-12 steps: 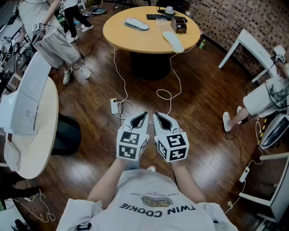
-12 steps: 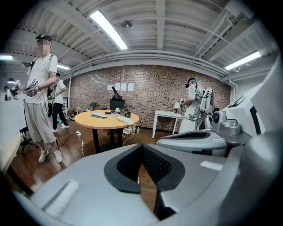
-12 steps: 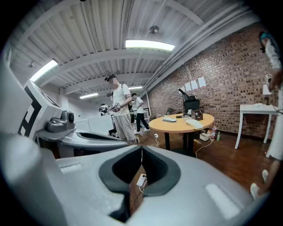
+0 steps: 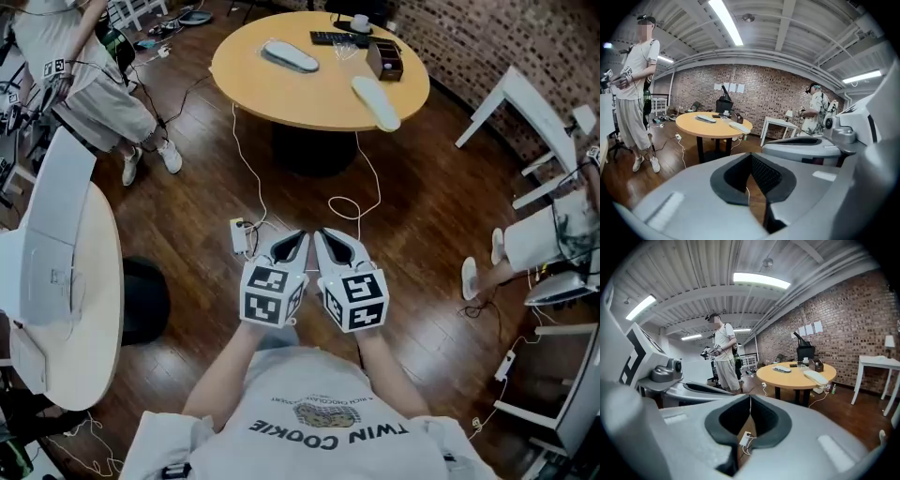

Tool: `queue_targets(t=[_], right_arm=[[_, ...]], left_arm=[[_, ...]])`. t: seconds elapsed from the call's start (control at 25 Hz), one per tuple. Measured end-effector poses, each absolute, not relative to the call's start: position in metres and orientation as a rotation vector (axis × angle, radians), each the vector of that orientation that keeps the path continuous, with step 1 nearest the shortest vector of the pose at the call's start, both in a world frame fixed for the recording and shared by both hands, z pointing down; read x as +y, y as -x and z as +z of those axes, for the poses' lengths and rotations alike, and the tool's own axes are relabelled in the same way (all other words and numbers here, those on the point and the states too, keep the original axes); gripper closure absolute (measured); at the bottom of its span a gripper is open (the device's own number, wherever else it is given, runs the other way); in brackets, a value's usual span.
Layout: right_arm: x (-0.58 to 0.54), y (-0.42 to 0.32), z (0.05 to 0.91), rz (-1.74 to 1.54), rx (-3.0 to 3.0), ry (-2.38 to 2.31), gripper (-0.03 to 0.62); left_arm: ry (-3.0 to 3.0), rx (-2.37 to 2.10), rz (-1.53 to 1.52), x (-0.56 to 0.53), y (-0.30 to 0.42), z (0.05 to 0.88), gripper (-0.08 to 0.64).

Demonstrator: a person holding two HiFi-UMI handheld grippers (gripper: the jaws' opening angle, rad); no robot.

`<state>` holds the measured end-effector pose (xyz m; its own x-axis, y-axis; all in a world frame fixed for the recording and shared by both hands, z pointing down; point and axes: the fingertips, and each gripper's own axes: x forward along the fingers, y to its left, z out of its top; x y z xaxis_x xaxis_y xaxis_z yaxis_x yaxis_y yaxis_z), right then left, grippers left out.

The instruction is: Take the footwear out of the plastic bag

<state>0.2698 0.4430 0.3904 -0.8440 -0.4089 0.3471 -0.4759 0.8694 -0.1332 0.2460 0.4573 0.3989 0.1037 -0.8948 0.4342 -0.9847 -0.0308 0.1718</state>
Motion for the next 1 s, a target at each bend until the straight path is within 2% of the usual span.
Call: queue_targets(t=[0.44, 1.0], right_arm=[[0.405, -0.171, 0.384, 0.271, -2.702, -0.668, 0.589], [0.345, -0.116, 0.405, 0.300, -2.702, -0.624, 0.589]], left_arm=[[-1.965, -1.875, 0.288, 0.417, -0.138, 0.389, 0.554], [-1.928, -1.898, 0.319, 0.361, -0.085, 0.407, 0.554]])
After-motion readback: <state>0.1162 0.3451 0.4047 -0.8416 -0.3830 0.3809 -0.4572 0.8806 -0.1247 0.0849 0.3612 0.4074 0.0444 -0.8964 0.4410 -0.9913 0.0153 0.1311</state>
